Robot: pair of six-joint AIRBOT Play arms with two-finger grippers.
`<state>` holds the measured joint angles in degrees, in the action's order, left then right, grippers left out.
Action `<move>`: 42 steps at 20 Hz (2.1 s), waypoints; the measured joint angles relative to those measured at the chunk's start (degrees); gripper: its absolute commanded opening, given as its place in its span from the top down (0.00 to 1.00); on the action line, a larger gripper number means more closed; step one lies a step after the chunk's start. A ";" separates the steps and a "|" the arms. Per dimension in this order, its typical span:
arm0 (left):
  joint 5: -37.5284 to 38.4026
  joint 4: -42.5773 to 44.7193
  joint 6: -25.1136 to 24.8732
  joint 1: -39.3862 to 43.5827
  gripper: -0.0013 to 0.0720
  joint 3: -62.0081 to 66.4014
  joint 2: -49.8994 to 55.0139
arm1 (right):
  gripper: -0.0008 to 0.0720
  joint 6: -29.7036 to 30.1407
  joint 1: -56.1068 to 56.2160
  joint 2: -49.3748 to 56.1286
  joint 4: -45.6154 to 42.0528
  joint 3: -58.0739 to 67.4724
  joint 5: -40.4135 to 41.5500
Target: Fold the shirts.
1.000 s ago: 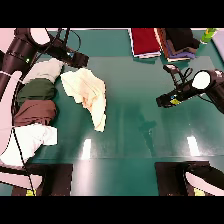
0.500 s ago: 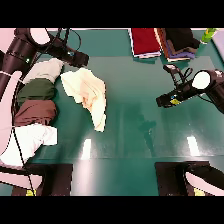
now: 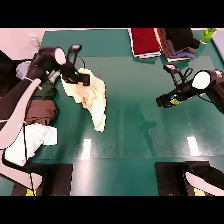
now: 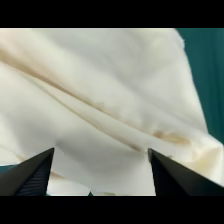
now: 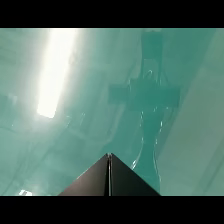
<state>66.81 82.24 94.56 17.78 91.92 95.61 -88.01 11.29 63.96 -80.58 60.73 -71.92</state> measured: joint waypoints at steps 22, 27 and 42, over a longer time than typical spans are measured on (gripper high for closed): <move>-1.16 6.82 -2.36 18.69 0.95 20.76 -20.22 | 0.97 -1.40 -1.29 0.00 -4.39 40.24 -1.53; 0.35 5.62 -3.56 27.36 0.51 21.03 -7.41 | 0.97 -2.80 -4.39 0.37 -5.66 42.86 -2.64; 11.63 -0.94 -3.82 8.68 0.18 10.08 -1.36 | 0.96 -3.08 -6.03 -0.94 -2.73 25.31 -9.64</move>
<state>78.43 81.30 90.74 26.46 102.00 94.26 -91.09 5.26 63.02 -83.31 86.04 -81.56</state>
